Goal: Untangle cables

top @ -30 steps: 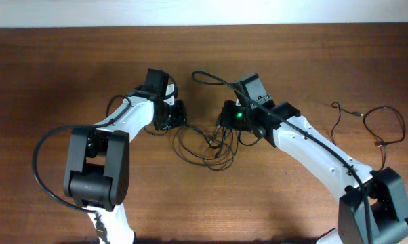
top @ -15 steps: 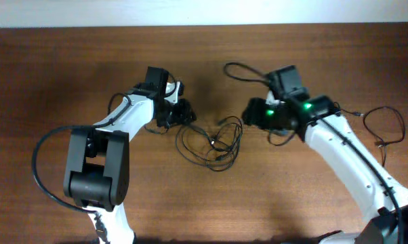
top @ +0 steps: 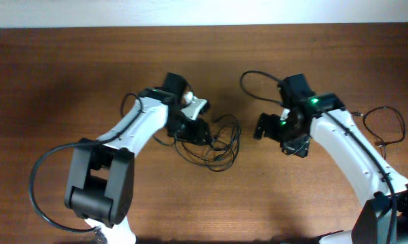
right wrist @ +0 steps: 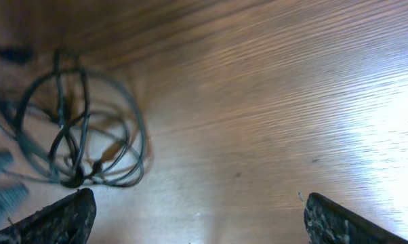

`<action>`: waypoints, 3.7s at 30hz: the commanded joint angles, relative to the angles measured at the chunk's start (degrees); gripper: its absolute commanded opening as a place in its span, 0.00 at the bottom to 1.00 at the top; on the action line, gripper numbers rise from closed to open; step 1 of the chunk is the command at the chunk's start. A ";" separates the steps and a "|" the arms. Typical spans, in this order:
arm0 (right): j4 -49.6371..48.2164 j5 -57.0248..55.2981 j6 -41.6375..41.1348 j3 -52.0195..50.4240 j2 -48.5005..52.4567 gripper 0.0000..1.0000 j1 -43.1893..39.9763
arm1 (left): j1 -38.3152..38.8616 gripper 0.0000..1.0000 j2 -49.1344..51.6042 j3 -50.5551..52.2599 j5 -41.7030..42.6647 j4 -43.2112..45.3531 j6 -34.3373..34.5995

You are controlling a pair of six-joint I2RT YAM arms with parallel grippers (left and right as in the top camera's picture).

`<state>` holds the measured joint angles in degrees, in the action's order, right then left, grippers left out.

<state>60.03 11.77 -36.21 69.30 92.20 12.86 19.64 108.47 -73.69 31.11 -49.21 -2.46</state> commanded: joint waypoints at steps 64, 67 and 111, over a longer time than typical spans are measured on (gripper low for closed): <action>0.98 0.24 7.69 -5.40 0.28 0.98 -4.26 | 9.09 0.41 5.07 -5.88 -12.81 -4.44 -15.23; 0.81 0.20 7.72 -5.40 0.28 0.99 -4.26 | 10.43 0.43 5.07 -3.87 -12.85 -0.44 -15.23; -25.33 31.10 5.95 -4.50 0.26 0.27 -4.11 | -5.68 0.00 -5.05 0.81 31.23 -8.74 -51.04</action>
<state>34.76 45.58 -30.11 64.53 92.23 8.67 14.06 105.32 -73.28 56.71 -57.65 -47.97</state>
